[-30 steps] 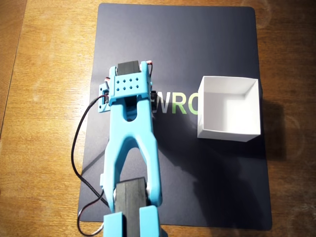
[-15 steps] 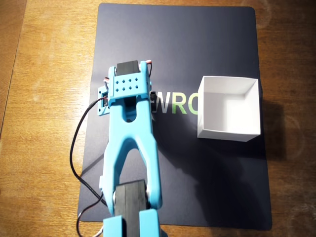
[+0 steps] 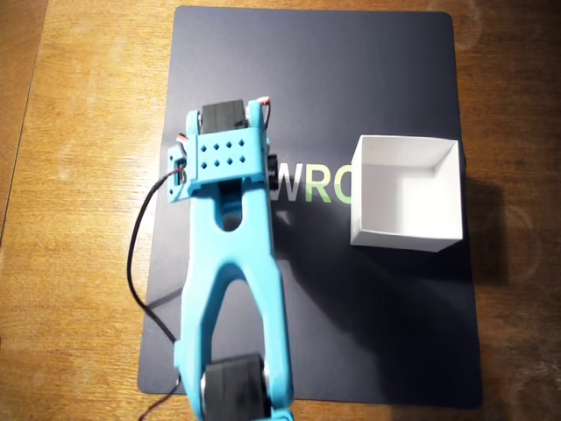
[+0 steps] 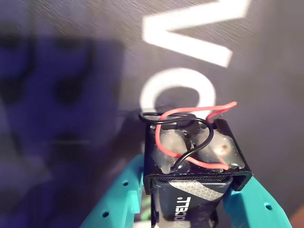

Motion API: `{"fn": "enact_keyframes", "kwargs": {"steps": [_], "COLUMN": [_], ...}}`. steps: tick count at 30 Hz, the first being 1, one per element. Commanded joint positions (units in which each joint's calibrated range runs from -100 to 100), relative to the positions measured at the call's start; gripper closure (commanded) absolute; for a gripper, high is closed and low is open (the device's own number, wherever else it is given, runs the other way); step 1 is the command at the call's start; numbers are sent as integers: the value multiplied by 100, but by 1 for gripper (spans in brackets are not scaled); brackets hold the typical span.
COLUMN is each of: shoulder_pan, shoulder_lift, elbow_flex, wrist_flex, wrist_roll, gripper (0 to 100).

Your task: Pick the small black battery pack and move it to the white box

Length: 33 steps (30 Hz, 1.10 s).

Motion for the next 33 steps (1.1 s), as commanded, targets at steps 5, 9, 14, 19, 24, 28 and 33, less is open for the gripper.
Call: {"fn": "enact_keyframes", "kwargs": {"steps": [5, 9, 14, 19, 24, 28, 33], "shoulder_pan": [393, 651, 1155, 1847, 2786, 3337, 3806], "shoulder_lift": [-1156, -1480, -1848, -2129, -2217, -2217, -2217], "elbow_flex": [-106, -124, -133, -151, -151, -151, -160], "wrist_flex": [167, 255, 264, 465, 483, 404, 395], "wrist_roll": [230, 382, 404, 404, 578, 757, 860], "gripper": [95, 95, 95, 94, 94, 94, 94]}}
